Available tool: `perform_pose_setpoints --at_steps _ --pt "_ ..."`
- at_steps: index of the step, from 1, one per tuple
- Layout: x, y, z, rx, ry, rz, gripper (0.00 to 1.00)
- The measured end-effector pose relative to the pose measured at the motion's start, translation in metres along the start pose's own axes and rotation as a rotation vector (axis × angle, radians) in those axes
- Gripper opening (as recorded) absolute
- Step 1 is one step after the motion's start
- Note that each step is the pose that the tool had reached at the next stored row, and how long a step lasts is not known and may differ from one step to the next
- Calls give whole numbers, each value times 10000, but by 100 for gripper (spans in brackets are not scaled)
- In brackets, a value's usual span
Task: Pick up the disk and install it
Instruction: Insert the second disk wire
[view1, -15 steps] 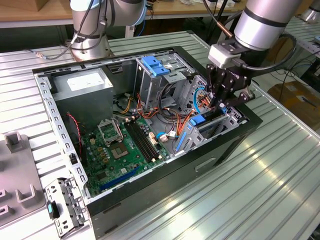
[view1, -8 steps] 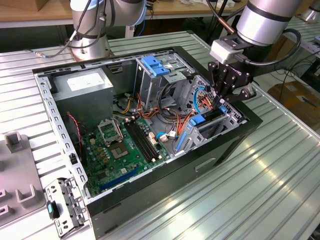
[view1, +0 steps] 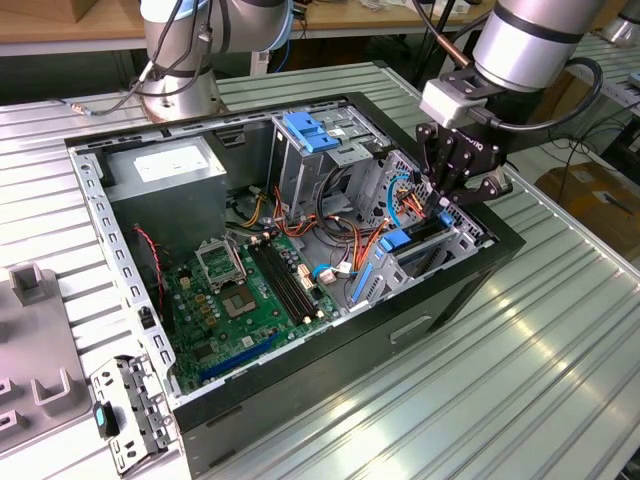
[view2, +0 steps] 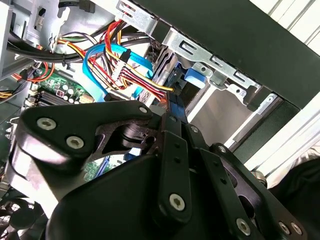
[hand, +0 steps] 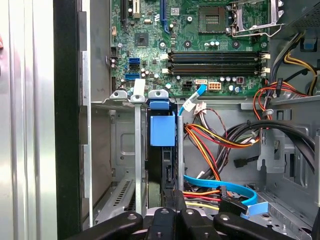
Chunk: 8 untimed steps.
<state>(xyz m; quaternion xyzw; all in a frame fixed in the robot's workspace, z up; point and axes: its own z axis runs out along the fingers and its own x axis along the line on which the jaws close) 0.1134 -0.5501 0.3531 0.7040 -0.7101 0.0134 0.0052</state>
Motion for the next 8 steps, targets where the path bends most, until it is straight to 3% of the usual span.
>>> perform_pose_setpoints --at_steps 8 --pt "0 0 -3 0 1 0 11"
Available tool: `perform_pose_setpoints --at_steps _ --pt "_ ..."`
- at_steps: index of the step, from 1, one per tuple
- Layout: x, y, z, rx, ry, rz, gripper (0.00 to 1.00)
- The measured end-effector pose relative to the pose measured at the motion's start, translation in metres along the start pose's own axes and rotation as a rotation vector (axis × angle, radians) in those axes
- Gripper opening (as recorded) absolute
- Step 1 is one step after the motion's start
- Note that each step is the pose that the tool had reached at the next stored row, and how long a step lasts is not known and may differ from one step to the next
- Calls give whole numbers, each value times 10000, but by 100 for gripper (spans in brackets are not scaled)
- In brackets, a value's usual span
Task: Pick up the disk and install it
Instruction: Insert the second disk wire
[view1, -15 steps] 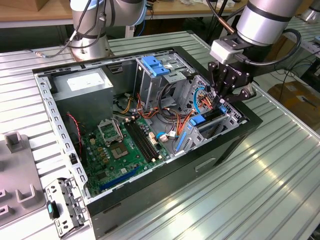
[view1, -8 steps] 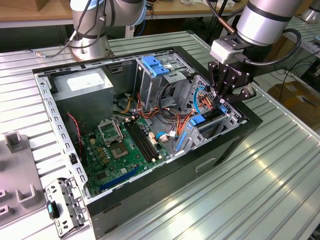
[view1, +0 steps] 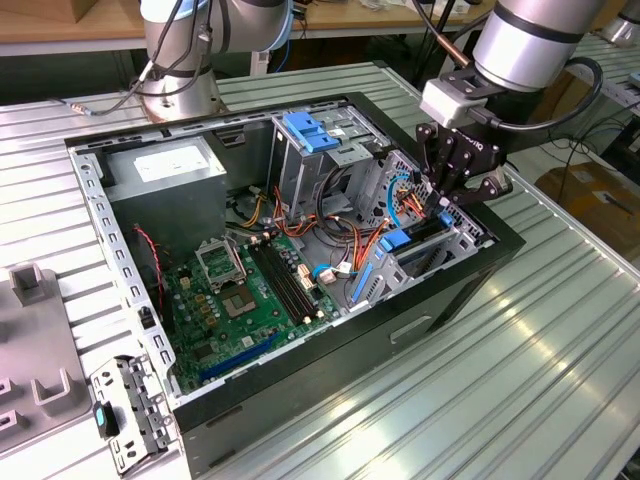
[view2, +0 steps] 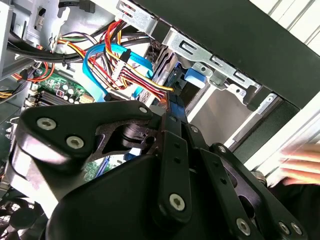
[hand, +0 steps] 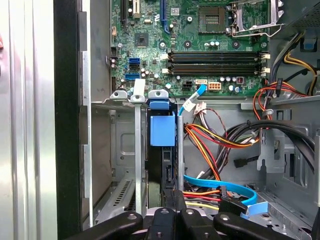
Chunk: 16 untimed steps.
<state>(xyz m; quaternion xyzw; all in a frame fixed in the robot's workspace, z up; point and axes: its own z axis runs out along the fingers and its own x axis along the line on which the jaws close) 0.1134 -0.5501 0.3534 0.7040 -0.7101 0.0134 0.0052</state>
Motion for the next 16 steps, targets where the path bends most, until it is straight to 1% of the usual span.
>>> perform_pose_setpoints --at_steps 1,4,5,7,9,10,11,12,13,15,16 --pt "0 2 -1 0 1 -1 11" --pt "1 48 -1 -1 0 0 11" --pt "1 54 -1 0 0 0 11" --pt "0 54 -9 -1 -5 -1 11" --pt "1 42 -44 -10 -6 -2 11" --pt "2 41 -51 -14 -13 -1 11" --pt "2 41 -59 -16 -38 1 11" --pt "2 40 -75 -17 -50 2 11" --pt "4 39 -133 -17 -92 1 11" --pt "5 38 -201 -18 -126 1 11" --pt "7 40 -269 -18 -136 1 11"
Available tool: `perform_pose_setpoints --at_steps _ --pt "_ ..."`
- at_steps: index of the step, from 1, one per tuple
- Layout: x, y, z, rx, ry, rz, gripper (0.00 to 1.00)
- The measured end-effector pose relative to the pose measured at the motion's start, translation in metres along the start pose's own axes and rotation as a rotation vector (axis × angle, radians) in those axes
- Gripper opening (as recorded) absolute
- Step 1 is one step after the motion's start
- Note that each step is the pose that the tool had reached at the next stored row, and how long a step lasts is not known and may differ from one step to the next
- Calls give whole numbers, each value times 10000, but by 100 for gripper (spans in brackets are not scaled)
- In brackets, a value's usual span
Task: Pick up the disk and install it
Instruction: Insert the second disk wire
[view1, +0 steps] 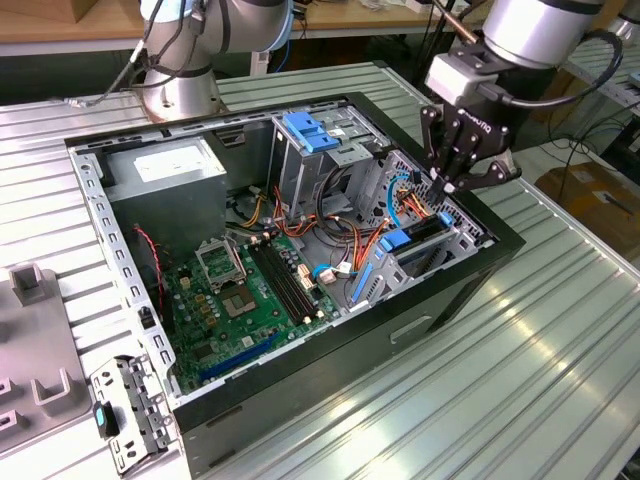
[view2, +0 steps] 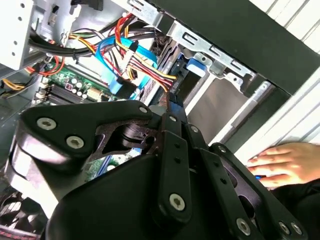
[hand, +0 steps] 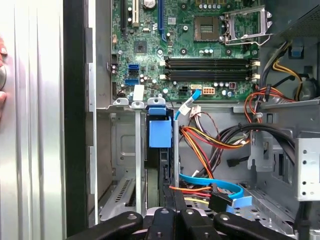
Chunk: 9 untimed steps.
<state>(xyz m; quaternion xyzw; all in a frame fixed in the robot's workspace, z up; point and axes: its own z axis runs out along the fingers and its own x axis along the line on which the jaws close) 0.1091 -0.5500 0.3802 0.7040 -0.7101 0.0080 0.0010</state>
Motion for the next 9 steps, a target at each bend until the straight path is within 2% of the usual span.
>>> perform_pose_setpoints --at_steps 3,7,9 --pt "-26 7 -109 0 -16 0 11" --pt "-131 8 -129 -5 -14 0 11" --pt "-160 8 -130 -11 -14 0 11"
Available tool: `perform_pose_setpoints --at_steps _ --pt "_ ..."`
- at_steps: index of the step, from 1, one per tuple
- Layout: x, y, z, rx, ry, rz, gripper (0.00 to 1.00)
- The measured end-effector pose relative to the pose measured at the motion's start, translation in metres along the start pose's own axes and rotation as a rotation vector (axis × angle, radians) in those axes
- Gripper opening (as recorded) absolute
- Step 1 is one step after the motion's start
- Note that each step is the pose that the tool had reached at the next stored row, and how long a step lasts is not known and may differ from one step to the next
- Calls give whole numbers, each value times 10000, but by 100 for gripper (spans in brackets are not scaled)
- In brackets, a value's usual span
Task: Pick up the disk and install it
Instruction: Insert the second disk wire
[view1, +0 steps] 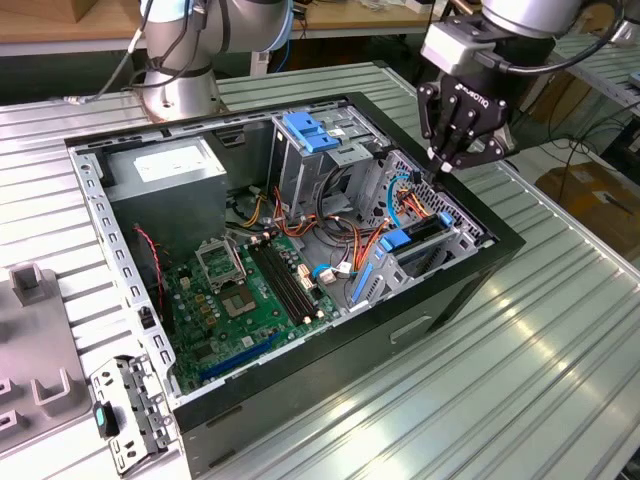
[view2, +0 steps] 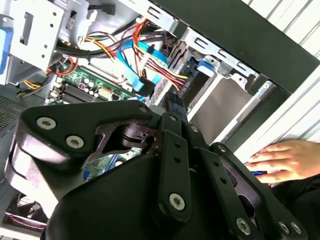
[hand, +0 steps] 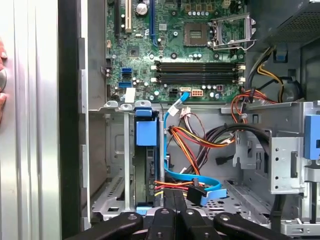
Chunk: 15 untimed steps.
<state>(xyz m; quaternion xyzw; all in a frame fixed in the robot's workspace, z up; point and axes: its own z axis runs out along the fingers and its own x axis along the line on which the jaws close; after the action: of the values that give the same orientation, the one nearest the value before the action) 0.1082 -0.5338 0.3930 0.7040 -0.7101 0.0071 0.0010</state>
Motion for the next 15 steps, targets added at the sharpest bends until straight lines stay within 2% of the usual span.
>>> perform_pose_setpoints --at_steps 2,3,4,6,7,8,9,10,11,12,14,15 --pt "-49 2 -1 -43 1 2 11" --pt "-87 1 -1 -93 1 2 11" --pt "-132 -1 -1 -189 2 8 11" --pt "-172 -8 0 -297 4 17 11" --pt "-207 -14 1 -381 4 22 11" --pt "-228 -18 4 -429 16 23 11" --pt "-254 -23 10 -472 55 22 11" --pt "-272 -31 16 -494 124 24 11" --pt "-285 -37 21 -498 244 25 11" --pt "-299 -43 24 -498 410 28 11" --pt "-325 -53 33 -498 667 33 11" --pt "-332 -59 50 -499 682 32 11"
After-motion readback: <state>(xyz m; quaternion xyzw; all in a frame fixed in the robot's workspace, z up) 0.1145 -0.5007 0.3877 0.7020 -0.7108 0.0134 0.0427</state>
